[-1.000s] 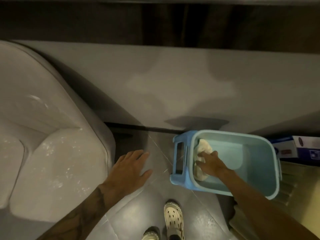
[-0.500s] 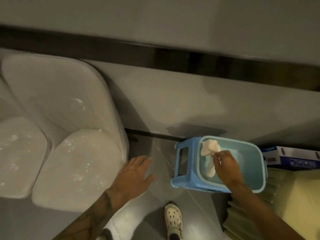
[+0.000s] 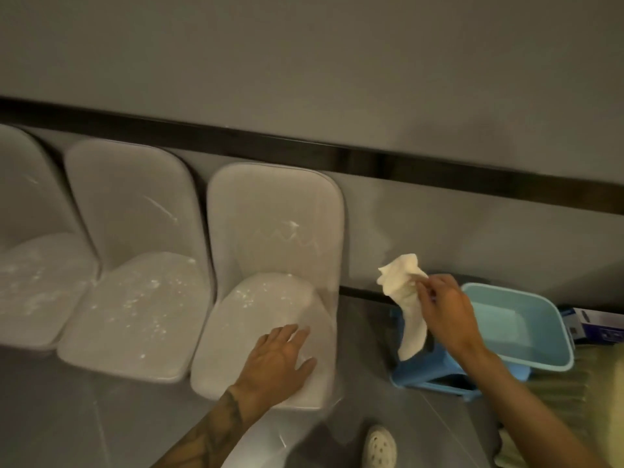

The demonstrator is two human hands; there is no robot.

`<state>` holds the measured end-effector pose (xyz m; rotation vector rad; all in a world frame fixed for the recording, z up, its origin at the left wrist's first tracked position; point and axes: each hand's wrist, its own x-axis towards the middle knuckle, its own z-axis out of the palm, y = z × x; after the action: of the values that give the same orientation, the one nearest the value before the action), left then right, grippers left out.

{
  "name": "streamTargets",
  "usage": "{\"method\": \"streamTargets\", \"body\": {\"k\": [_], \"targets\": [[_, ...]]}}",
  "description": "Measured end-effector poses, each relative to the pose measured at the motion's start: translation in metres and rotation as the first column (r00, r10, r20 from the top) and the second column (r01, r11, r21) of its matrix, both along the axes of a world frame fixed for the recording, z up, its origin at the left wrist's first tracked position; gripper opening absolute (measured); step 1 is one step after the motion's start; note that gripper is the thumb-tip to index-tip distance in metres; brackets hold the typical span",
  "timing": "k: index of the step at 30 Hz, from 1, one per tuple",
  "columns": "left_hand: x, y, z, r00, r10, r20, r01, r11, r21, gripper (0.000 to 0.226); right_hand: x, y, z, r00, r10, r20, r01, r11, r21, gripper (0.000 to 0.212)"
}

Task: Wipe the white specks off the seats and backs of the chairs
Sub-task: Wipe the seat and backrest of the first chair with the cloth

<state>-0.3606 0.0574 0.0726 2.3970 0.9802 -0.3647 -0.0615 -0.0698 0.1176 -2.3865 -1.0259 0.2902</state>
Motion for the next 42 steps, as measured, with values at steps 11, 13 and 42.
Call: {"method": "streamTargets", "body": {"k": [11,13,42], "targets": [[-0.093,0.095,-0.031,0.997,0.065,-0.038,-0.062,0.996,0.071,0.068,-0.116,0.131,-0.091,0.969,0.133,-0.206,-0.15,0.986,-0.069,0.024],[-0.097,0.109,-0.055,0.996,0.073,-0.058,-0.067,0.994,0.091,0.068,-0.12,0.147,-0.128,0.958,0.138,-0.25,-0.171,0.979,-0.113,0.026],[-0.142,0.232,-0.349,0.98,-0.103,-0.171,0.151,0.943,0.296,0.072,-0.131,0.148,-0.449,0.943,0.314,0.113,-0.246,0.882,-0.403,0.067]]}}
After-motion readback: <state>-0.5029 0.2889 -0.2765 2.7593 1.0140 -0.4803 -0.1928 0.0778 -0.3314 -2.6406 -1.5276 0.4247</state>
